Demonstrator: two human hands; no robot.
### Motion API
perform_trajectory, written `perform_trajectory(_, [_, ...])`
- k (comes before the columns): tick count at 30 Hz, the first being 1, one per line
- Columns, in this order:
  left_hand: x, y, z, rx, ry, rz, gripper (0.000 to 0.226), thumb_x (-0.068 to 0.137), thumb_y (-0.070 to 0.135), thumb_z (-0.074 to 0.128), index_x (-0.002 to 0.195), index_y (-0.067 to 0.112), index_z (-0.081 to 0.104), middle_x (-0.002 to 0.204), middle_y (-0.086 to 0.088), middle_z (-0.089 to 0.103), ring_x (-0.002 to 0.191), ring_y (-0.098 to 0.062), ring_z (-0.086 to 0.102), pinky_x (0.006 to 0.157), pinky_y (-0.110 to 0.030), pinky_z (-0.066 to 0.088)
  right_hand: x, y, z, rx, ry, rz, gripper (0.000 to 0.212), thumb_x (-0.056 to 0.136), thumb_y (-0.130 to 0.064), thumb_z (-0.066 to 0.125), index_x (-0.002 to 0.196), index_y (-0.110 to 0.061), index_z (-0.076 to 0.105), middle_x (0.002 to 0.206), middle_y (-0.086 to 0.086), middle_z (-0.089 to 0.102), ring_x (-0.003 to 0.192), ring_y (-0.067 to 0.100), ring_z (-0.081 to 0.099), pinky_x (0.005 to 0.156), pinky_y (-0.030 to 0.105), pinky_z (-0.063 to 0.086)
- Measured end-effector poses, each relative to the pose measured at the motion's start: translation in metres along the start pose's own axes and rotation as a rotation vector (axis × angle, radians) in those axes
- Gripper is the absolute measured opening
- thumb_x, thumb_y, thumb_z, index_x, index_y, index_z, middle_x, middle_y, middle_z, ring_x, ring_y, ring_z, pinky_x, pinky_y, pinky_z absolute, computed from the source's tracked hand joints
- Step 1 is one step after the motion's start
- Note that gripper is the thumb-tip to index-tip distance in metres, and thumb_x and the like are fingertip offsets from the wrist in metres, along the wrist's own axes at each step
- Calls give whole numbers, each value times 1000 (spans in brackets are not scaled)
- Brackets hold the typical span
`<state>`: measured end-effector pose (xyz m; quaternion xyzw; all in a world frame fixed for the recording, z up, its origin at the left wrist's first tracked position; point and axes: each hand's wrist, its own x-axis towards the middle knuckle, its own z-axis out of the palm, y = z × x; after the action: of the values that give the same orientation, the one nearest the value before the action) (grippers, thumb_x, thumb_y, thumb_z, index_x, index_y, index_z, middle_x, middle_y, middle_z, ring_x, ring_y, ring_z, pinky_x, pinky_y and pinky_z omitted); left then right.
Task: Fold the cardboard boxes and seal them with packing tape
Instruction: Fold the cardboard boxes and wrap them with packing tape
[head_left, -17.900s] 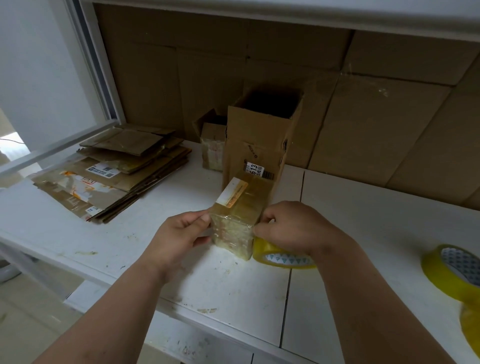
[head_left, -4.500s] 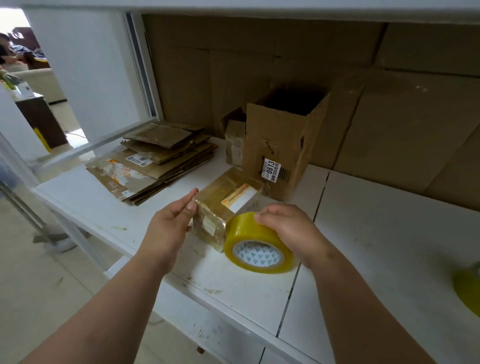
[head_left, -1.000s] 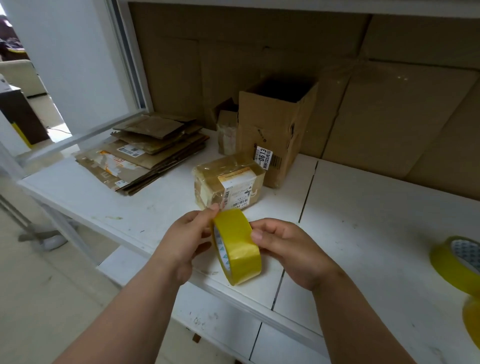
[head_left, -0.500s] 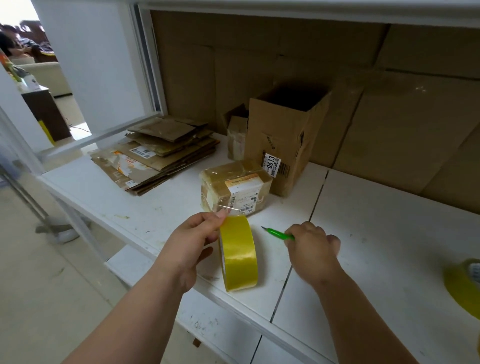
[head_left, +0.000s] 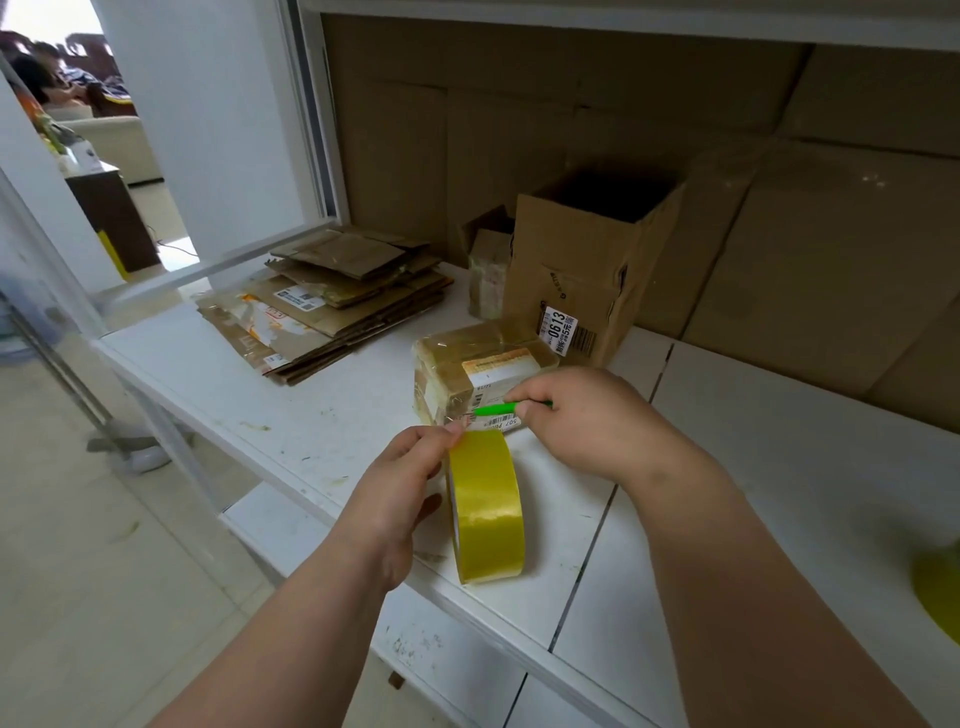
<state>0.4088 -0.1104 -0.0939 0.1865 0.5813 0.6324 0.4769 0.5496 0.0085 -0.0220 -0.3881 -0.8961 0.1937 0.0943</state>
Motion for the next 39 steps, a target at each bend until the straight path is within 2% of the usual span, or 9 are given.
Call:
perform_trajectory(2, [2,-2,0,-1,4,-3,32,77,53,74,97,28,74,105,1,73,114,-20,61,101,-42,46,5,-5,-3,-102,-2,-21,28,99,-36,48,119,-40,67,94,-15,66,80,10,59,60,24,39])
perform_trajectory(5, [2,-3,0,1,0,0,26,85,48,68,97,26,73,98,2,75,107,-18,65,89,-36,49,8,-10,-5,-192,10,-52,28,99,-34,47,115,-37,69,101,-10,69,90,16,60,70,27,42])
perform_trajectory(12, [4,-2,-1,1,-10,22,19,87,46,66,84,29,73,96,0,75,94,-14,69,78,-31,49,10,-23,-3,-255,23,-65,25,95,-28,49,101,-28,73,94,-4,71,92,21,62,85,32,48])
perform_trajectory(20, [7,-1,-5,7,2,16,16,89,42,66,83,28,73,102,-3,74,99,-20,70,82,-34,51,19,-28,1,-382,9,-97,18,88,-20,53,73,-18,62,69,-1,57,73,24,54,64,32,31])
perform_trajectory(28, [7,6,-6,11,-25,2,9,88,26,62,88,19,67,82,-2,71,73,-12,67,72,-31,47,16,-1,0,-412,91,-120,22,95,-28,50,102,-24,70,95,-3,70,88,21,63,80,31,44])
perform_trajectory(31, [9,8,-6,13,-41,0,8,86,24,61,91,18,66,80,-1,70,74,-12,65,74,-31,46,6,18,8,-194,189,16,11,93,-33,52,95,-32,63,87,-8,66,85,20,61,77,30,36])
perform_trajectory(34, [9,9,-6,29,-61,-6,9,86,23,61,92,18,65,80,-1,70,73,-12,65,74,-31,45,-2,40,29,-149,77,175,4,95,-35,49,90,-35,49,82,-11,56,91,19,62,80,29,31])
perform_trajectory(37, [9,8,-6,32,-59,-19,10,86,25,62,91,18,66,82,-3,70,79,-18,63,74,-32,46,-12,52,53,-154,-34,270,2,97,-37,49,97,-35,49,93,-11,61,97,17,62,87,31,35])
perform_trajectory(39, [9,8,-5,32,-56,-26,12,87,26,62,94,16,66,85,-4,71,82,-20,63,75,-32,46,-14,56,60,-202,-10,286,15,95,-38,53,110,-38,57,118,-11,59,114,17,56,97,34,34])
